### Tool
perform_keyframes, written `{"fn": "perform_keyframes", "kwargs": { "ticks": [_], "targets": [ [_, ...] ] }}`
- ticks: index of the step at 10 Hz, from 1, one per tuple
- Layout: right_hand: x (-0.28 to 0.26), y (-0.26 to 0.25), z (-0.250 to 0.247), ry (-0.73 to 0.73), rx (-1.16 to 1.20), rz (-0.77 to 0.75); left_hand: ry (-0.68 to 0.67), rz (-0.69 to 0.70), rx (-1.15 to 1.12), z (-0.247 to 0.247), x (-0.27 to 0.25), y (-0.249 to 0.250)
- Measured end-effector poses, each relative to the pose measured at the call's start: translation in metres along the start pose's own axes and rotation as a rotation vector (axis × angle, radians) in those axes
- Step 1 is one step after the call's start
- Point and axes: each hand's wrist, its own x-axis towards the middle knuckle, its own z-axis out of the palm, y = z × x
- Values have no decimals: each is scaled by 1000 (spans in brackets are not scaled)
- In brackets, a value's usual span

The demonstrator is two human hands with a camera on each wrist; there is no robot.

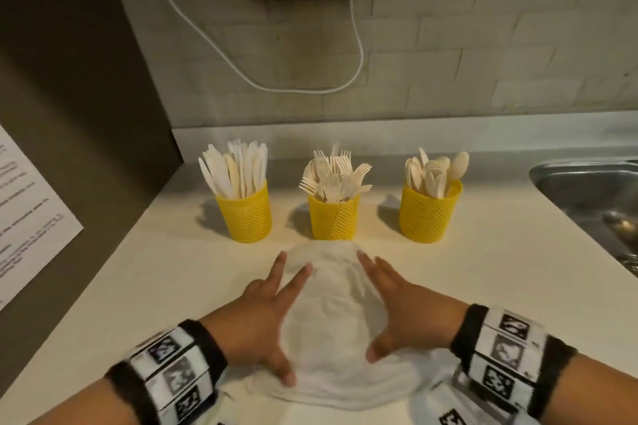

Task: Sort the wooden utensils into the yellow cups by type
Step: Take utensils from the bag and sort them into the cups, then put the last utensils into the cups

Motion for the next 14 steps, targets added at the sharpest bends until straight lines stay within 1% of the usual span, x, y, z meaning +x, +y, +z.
{"fn": "perform_keyframes", "kwargs": {
  "ticks": [1,2,3,4,5,6,7,8,9,10,11,12,13,14],
  "targets": [
    [20,-20,10,-35,-103,-161,108,4,-50,-3,31,17],
    [23,-32,-2,7,194,-163,261,28,-279,-20,42,31],
    [26,-24,-15,140,473,-27,506,93,-604,-31,40,53],
    [28,-20,-17,227,1023,59,492,267,-811,-26,30,75],
    [30,-20,-21,265,1507,40,333,416,-634,-18,18,83],
    [23,-26,-22,99,1882,15,428,395,-443,-19,21,69],
    [16,-24,-19,57,1757,-40,660,310,-393,-29,30,59],
    [6,-29,-14,-54,1696,-50,911,164,-411,-31,34,64],
    [7,-44,-6,-39,1932,-231,898,277,-480,-17,28,93],
    [1,-53,-12,80,2117,-187,732,345,-656,-1,14,108],
    [-8,-51,-6,112,2084,-139,668,301,-882,-1,5,100],
    [-10,-57,9,64,2048,-192,821,257,-649,-5,1,97],
    [-14,-57,10,47,1946,-241,869,100,-332,-17,8,94],
    [-22,-54,11,45,1812,-307,694,70,-448,-24,5,106]
  ]
}}
